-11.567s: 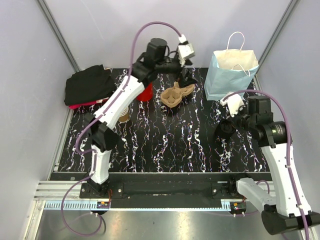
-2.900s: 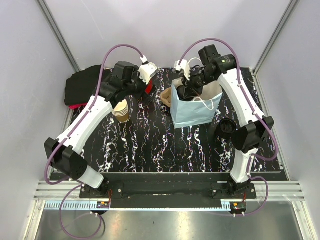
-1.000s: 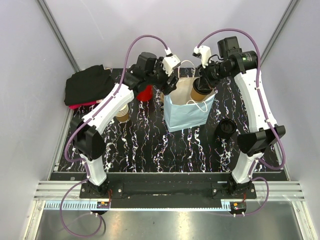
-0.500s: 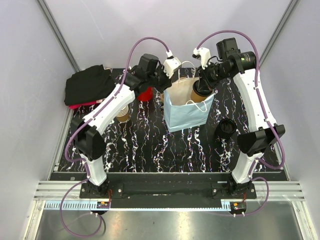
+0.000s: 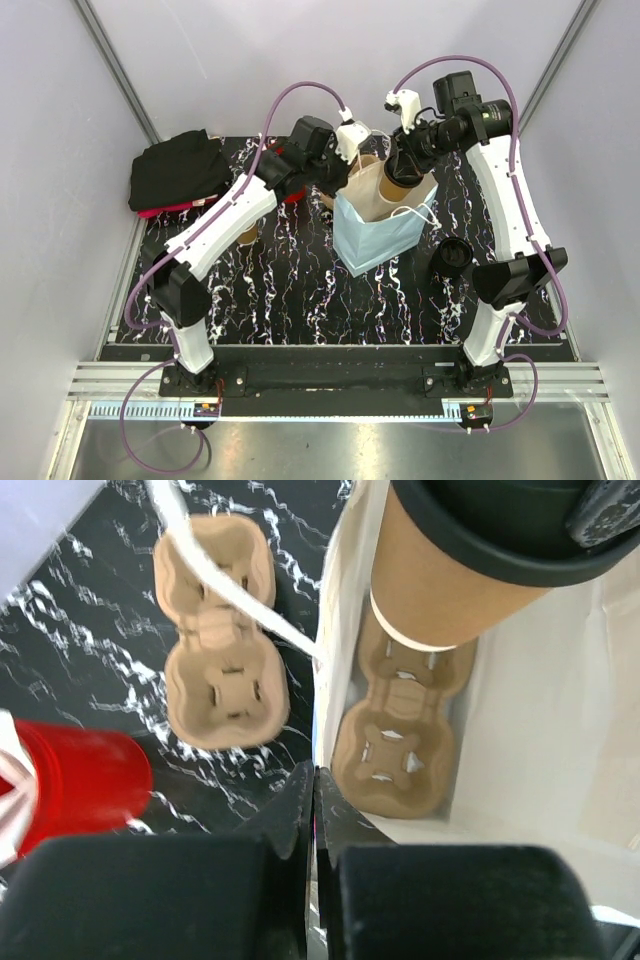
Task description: Pack the takeout coffee
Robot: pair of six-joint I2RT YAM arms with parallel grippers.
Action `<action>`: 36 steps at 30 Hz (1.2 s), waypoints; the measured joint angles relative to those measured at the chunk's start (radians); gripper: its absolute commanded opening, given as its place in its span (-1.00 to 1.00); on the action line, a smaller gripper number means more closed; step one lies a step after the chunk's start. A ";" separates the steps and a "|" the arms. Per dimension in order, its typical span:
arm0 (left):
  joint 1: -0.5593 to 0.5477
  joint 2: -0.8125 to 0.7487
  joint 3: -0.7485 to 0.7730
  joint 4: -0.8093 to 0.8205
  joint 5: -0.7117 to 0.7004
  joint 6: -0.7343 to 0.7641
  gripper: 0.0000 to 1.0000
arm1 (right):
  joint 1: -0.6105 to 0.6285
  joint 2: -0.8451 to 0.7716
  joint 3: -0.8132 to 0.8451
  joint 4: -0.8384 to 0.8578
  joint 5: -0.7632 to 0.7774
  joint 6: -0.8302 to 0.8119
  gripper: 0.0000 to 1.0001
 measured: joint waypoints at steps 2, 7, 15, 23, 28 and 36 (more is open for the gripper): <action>-0.001 -0.008 0.000 -0.022 -0.015 -0.023 -1.00 | 0.001 0.001 -0.001 0.000 0.002 -0.001 -1.00; -0.002 -0.039 -0.010 -0.069 -0.052 -0.062 -1.00 | 0.019 0.000 -0.024 0.002 0.007 -0.004 -1.00; -0.003 -0.086 -0.042 -0.101 -0.075 -0.070 -1.00 | 0.039 0.000 -0.087 0.001 0.010 -0.008 -1.00; -0.003 -0.124 -0.095 -0.101 -0.091 -0.069 -1.00 | 0.094 0.000 -0.167 0.001 0.011 -0.012 -1.00; -0.003 -0.142 -0.113 -0.103 -0.106 -0.062 -1.00 | 0.118 0.000 -0.209 0.002 0.010 -0.014 -1.00; 0.013 -0.146 -0.115 -0.103 -0.115 -0.045 -1.00 | 0.117 0.000 -0.231 0.002 0.030 -0.015 -1.00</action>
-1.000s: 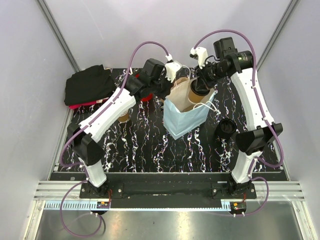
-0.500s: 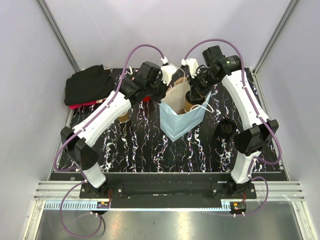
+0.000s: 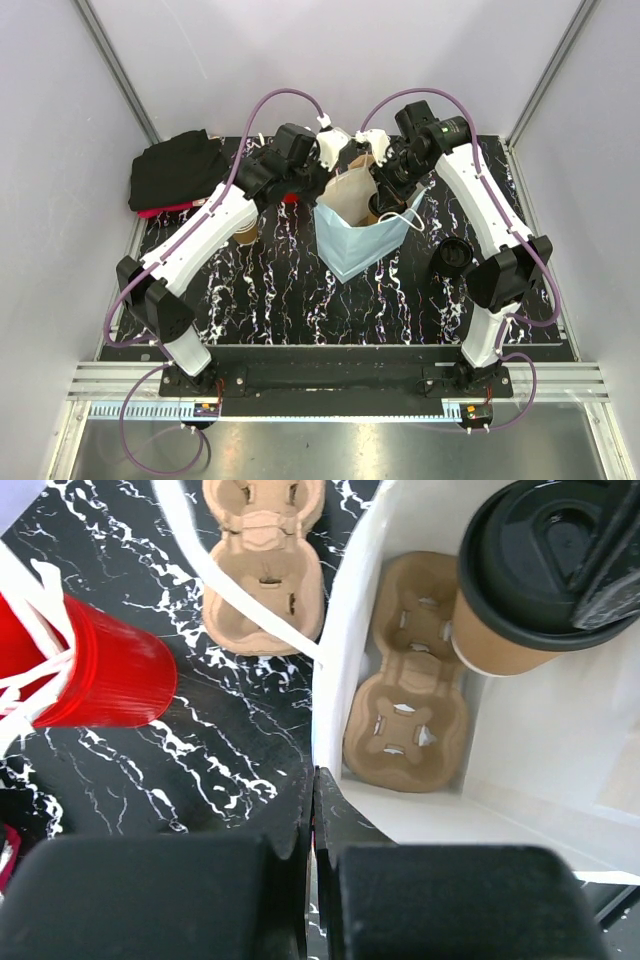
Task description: Pack the takeout coffee
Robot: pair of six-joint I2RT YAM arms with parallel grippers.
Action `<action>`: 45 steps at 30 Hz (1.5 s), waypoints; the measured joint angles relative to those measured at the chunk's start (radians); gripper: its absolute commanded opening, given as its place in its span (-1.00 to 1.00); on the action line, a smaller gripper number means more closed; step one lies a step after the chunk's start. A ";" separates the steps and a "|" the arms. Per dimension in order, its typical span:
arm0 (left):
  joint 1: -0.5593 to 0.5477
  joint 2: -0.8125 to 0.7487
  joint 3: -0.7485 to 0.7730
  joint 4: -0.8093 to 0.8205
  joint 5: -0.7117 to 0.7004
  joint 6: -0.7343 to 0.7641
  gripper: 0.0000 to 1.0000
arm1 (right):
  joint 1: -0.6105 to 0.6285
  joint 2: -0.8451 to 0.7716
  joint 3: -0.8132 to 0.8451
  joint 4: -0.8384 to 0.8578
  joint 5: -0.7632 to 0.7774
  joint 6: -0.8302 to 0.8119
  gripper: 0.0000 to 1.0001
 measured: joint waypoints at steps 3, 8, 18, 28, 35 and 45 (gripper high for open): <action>0.010 0.000 0.000 0.000 -0.001 0.007 -1.00 | 0.000 0.000 -0.005 0.000 0.006 0.000 -1.00; 0.018 -0.002 -0.006 0.004 -0.002 0.011 -1.00 | 0.000 -0.001 -0.021 0.003 0.018 0.000 -1.00; 0.045 -0.011 -0.031 0.025 0.010 0.014 0.13 | 0.000 -0.006 -0.072 0.004 0.053 -0.008 -1.00; 0.050 -0.010 -0.019 0.042 0.077 0.025 0.51 | 0.000 -0.016 -0.074 0.004 0.059 -0.011 -1.00; 0.050 0.024 0.032 0.073 0.129 0.021 0.53 | 0.000 -0.018 -0.085 0.005 0.059 -0.011 -1.00; 0.050 0.097 0.061 0.092 0.138 0.016 0.41 | 0.000 -0.018 -0.096 0.005 0.059 -0.011 -1.00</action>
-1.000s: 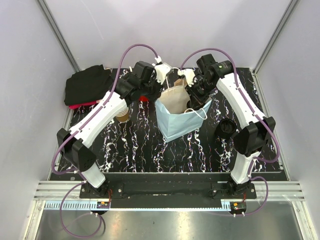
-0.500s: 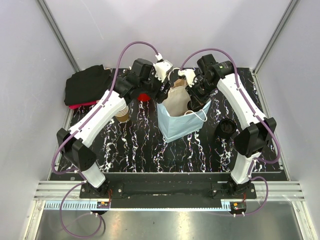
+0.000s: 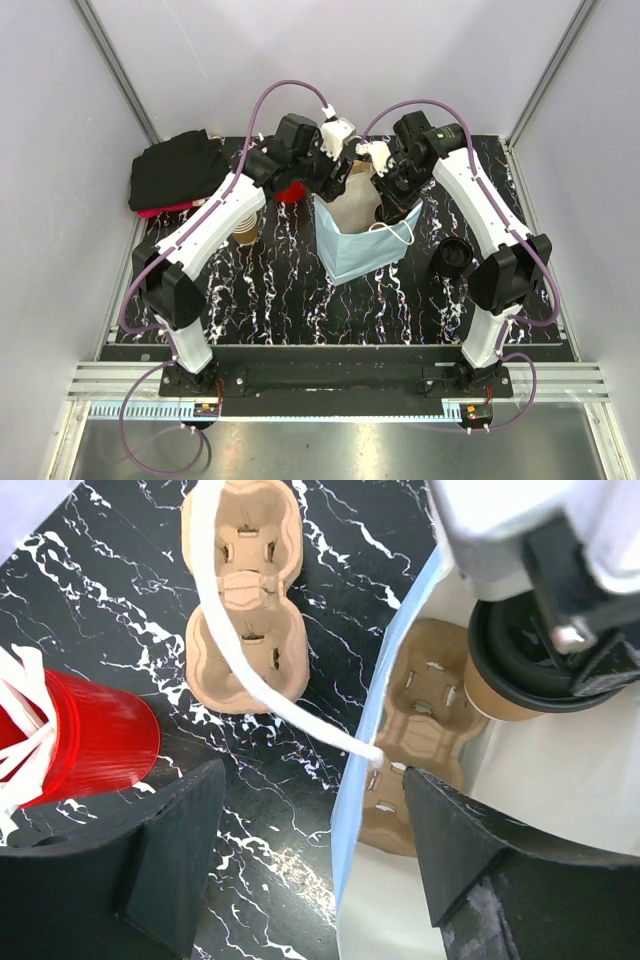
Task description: Pack the takeout coffee
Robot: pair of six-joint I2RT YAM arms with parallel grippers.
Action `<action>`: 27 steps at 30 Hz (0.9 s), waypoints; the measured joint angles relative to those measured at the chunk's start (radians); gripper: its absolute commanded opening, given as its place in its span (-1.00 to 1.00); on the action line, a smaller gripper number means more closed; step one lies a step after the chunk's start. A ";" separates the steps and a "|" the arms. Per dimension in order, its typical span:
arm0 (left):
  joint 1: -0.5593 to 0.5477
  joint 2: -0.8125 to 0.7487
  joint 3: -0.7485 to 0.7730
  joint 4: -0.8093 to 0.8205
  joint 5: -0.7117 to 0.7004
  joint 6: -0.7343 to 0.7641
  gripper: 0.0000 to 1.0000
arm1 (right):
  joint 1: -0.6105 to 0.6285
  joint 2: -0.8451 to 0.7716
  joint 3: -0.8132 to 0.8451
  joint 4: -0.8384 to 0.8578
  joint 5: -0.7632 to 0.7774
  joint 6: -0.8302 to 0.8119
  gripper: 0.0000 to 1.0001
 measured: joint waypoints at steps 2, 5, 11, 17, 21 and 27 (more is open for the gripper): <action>0.000 0.005 0.000 0.001 0.000 -0.003 0.31 | 0.000 0.000 -0.008 0.001 0.000 0.000 -1.00; 0.000 0.007 0.000 0.005 -0.004 -0.006 0.12 | 0.000 0.000 -0.020 0.001 0.000 0.000 -1.00; 0.000 0.007 0.000 0.033 -0.011 -0.011 -0.21 | 0.000 -0.007 -0.034 0.002 0.000 -0.003 -1.00; 0.001 0.007 0.000 0.047 -0.014 -0.011 -0.34 | 0.000 -0.021 -0.059 0.010 0.004 -0.011 -1.00; 0.006 0.007 0.000 0.047 -0.015 -0.012 -0.41 | 0.000 -0.035 -0.079 0.015 0.011 -0.016 -1.00; 0.017 0.013 0.000 0.054 -0.016 -0.020 -0.49 | 0.000 -0.038 -0.090 0.021 0.018 -0.022 -1.00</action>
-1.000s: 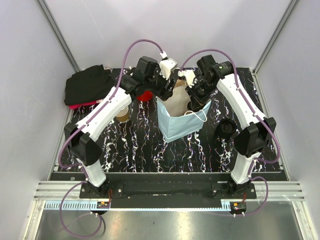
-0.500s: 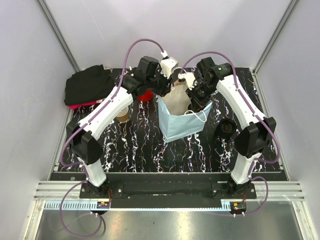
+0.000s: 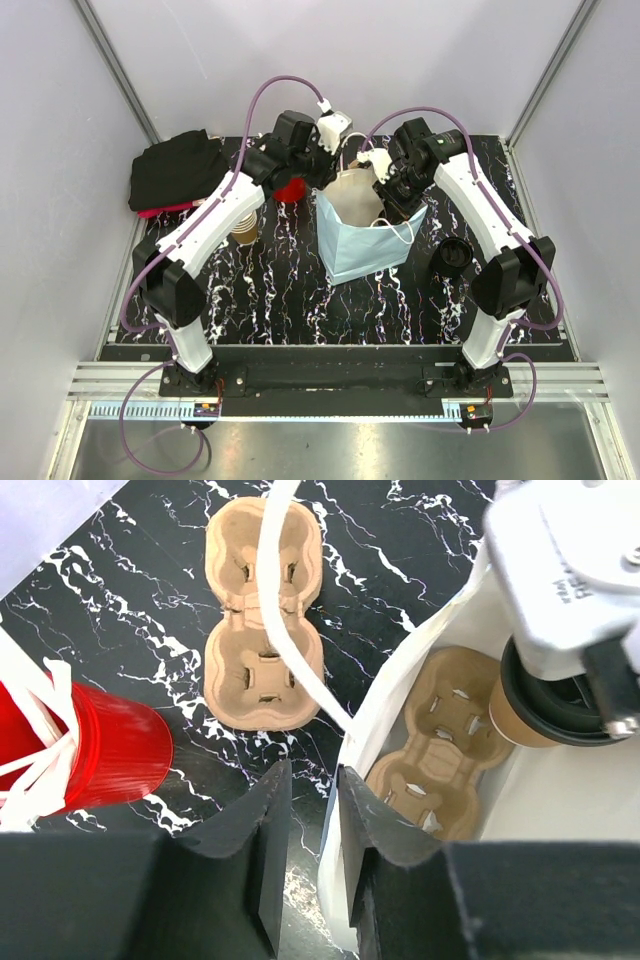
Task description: Pack the takeout coffee
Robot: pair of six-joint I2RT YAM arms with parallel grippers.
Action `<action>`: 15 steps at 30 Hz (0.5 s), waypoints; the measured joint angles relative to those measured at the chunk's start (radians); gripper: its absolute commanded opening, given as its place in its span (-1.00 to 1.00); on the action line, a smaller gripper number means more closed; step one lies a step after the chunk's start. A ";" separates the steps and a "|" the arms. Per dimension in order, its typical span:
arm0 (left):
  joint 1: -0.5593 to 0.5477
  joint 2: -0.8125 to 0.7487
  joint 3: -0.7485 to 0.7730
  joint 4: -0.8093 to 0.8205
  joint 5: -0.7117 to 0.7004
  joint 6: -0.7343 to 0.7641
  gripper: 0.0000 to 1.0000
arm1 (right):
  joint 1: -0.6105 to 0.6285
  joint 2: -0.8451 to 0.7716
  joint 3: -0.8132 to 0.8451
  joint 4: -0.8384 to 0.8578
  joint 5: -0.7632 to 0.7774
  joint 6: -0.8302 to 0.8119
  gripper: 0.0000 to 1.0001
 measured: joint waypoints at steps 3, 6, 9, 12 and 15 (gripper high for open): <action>0.005 0.001 0.000 0.000 0.000 -0.006 -0.51 | 0.000 0.000 -0.004 0.002 0.000 -0.002 -1.00; 0.007 0.003 0.000 0.002 0.000 -0.008 -0.55 | 0.000 -0.001 -0.005 0.002 0.001 -0.005 -1.00; 0.008 0.006 0.000 0.008 0.000 -0.010 -0.58 | 0.000 -0.003 -0.011 0.004 0.001 -0.005 -1.00; 0.010 0.007 0.000 0.011 0.001 -0.010 -0.63 | 0.000 -0.009 -0.022 0.008 0.001 -0.007 -1.00; 0.012 0.007 0.000 0.011 0.001 -0.013 -0.74 | 0.000 -0.015 -0.032 0.013 0.001 -0.008 -1.00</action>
